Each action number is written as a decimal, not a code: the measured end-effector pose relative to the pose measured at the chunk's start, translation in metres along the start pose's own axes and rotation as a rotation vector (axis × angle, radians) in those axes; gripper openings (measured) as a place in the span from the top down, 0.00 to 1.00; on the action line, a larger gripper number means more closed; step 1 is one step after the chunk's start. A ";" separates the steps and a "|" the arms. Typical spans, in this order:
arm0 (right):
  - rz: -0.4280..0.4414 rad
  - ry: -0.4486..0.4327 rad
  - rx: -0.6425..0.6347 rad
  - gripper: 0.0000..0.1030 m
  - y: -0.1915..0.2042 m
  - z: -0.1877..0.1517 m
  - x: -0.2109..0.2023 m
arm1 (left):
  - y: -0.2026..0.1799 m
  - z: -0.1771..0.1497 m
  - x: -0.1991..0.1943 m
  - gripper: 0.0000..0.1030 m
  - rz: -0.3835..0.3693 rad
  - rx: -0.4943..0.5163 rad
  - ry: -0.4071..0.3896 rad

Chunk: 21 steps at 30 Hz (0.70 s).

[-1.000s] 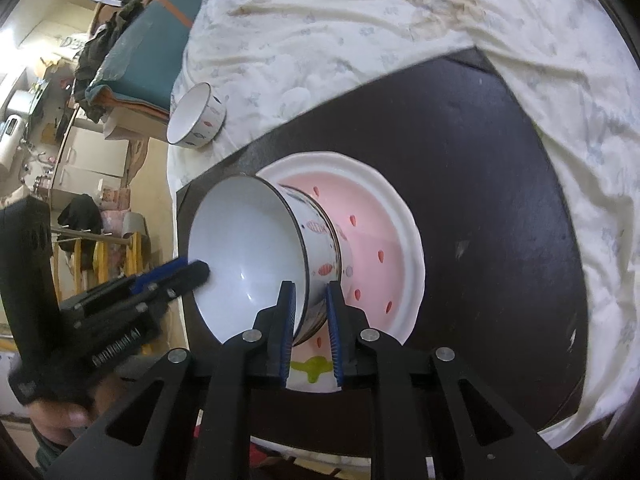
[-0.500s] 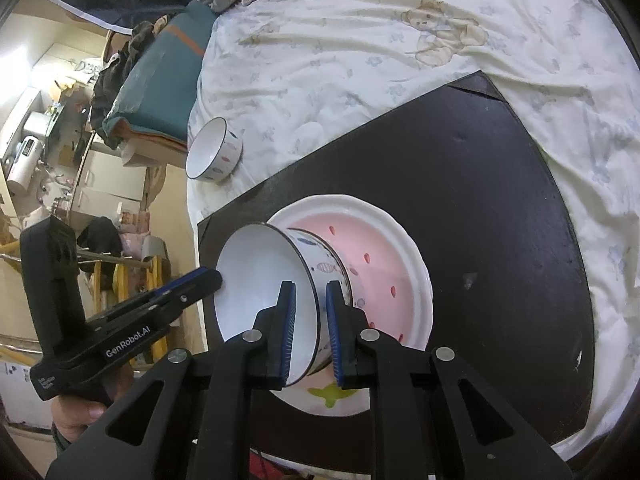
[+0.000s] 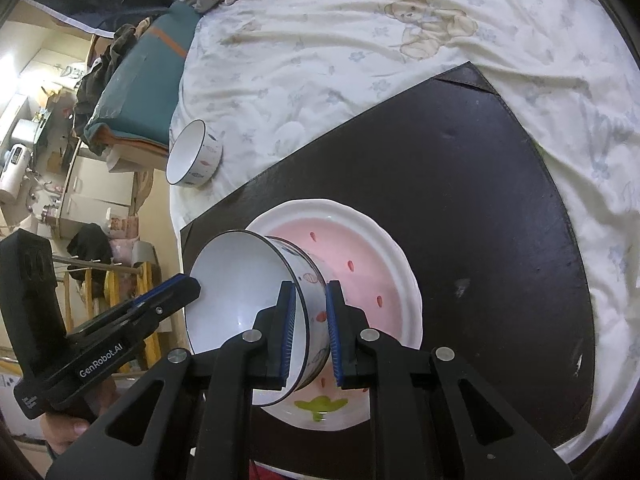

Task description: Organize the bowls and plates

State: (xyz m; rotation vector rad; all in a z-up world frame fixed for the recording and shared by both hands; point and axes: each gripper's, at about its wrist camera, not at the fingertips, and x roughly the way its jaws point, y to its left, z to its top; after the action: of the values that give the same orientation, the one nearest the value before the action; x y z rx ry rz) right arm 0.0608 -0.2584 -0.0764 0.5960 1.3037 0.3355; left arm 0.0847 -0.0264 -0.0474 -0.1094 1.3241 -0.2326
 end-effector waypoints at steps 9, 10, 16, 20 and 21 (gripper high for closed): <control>-0.016 -0.030 -0.059 0.80 0.016 -0.004 -0.014 | -0.014 -0.007 -0.015 0.57 0.098 0.101 -0.092; -0.022 -0.033 -0.062 0.80 0.017 -0.004 -0.016 | -0.014 -0.008 -0.017 0.47 0.117 0.104 -0.109; -0.064 -0.083 -0.115 0.80 0.028 -0.008 -0.025 | -0.006 -0.006 -0.022 0.35 0.139 0.068 -0.136; -0.043 -0.109 -0.100 0.32 0.027 -0.006 -0.029 | 0.005 -0.001 -0.025 0.34 0.100 0.012 -0.133; -0.030 -0.133 -0.090 0.15 0.025 -0.006 -0.031 | 0.006 0.001 -0.027 0.34 0.103 0.005 -0.140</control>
State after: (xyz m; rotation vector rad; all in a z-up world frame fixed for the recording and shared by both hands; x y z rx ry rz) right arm 0.0496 -0.2539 -0.0379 0.5138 1.1629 0.3224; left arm 0.0798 -0.0145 -0.0233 -0.0519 1.1866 -0.1378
